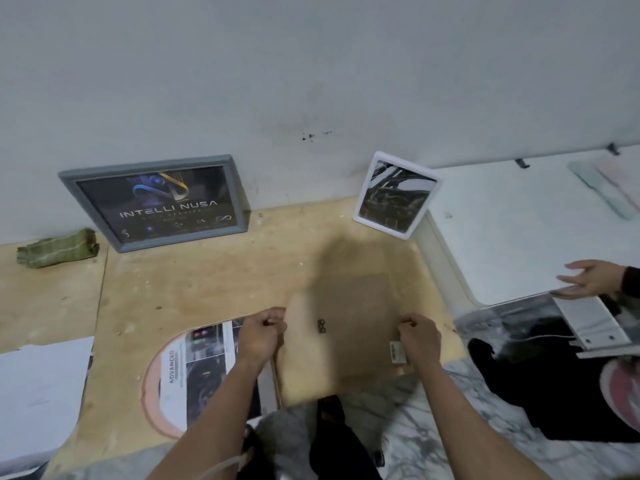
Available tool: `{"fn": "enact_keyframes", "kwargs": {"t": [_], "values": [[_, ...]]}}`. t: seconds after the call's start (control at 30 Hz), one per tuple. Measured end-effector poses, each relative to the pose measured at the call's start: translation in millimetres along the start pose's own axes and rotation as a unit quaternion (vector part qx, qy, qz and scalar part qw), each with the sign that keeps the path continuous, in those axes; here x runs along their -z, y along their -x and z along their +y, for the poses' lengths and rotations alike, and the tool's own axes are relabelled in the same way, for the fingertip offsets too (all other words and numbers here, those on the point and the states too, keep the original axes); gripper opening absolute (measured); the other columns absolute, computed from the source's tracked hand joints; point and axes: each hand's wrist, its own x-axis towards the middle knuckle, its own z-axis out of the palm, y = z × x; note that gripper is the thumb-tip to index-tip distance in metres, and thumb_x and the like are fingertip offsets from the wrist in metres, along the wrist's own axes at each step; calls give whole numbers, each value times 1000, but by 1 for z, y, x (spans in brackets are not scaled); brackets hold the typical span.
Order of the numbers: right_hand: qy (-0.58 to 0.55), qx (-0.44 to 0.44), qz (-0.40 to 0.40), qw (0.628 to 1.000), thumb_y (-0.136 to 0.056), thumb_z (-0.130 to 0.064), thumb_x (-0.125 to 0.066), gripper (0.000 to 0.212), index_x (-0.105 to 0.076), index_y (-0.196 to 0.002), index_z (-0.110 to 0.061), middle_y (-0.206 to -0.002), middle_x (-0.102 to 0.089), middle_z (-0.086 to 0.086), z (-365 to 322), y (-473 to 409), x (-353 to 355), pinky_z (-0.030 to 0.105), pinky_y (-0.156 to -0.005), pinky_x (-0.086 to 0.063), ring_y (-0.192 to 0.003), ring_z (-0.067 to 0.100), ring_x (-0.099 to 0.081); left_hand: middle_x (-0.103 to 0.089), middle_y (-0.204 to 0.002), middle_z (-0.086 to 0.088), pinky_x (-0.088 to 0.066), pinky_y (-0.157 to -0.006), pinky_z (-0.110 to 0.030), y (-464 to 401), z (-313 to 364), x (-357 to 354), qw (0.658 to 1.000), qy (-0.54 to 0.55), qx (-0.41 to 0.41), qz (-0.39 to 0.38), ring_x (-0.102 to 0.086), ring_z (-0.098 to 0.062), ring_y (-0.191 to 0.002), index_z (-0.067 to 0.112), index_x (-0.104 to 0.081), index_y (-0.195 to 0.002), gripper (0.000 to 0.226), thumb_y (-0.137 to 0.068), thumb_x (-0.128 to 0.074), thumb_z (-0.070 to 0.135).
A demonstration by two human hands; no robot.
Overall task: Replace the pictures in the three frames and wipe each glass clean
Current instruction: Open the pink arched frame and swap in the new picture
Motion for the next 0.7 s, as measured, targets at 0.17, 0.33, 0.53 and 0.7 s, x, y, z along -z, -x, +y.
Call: {"fn": "enact_keyframes", "kwargs": {"t": [0.17, 0.33, 0.53, 0.7], "values": [[28, -29, -18, 999, -84, -10, -48, 26, -70, -94, -18, -95, -68, 9, 18, -33, 4, 28, -61, -40, -78, 25, -59, -71, -86, 3, -43, -86, -23, -4, -2, -39, 994, -80, 42, 63, -63, -20, -91, 20, -69, -76, 25, -82, -69, -4], [39, -44, -33, 998, -90, -10, -48, 31, -68, -111, -19, -106, -68, 8, 29, -46, 3, 27, -59, -37, -74, 18, -52, -67, -90, 2, -35, -82, -19, -8, -9, -57, 987, -128, 65, 77, -62, -20, -94, 23, -68, -83, 17, -84, -73, 7], [36, -61, -12, 997, -89, -12, -48, 19, -64, -99, -15, -93, -61, 5, 17, -47, 2, 29, -63, -38, -76, 22, -52, -70, -103, -9, -42, -80, -29, -3, -5, -55, 970, -191, 56, 138, -63, -33, -105, 19, -74, -101, 19, -91, -58, 14], [-5, 0, -97, 995, -90, -18, -48, 18, -65, -92, -12, -87, -64, 6, -24, -13, -38, 31, -72, -43, -85, 25, -60, -74, -104, -11, -48, -79, -33, 1, -7, -7, 953, -227, 71, 187, -66, -33, -95, 19, -75, -102, 26, -94, -52, 29]]}}
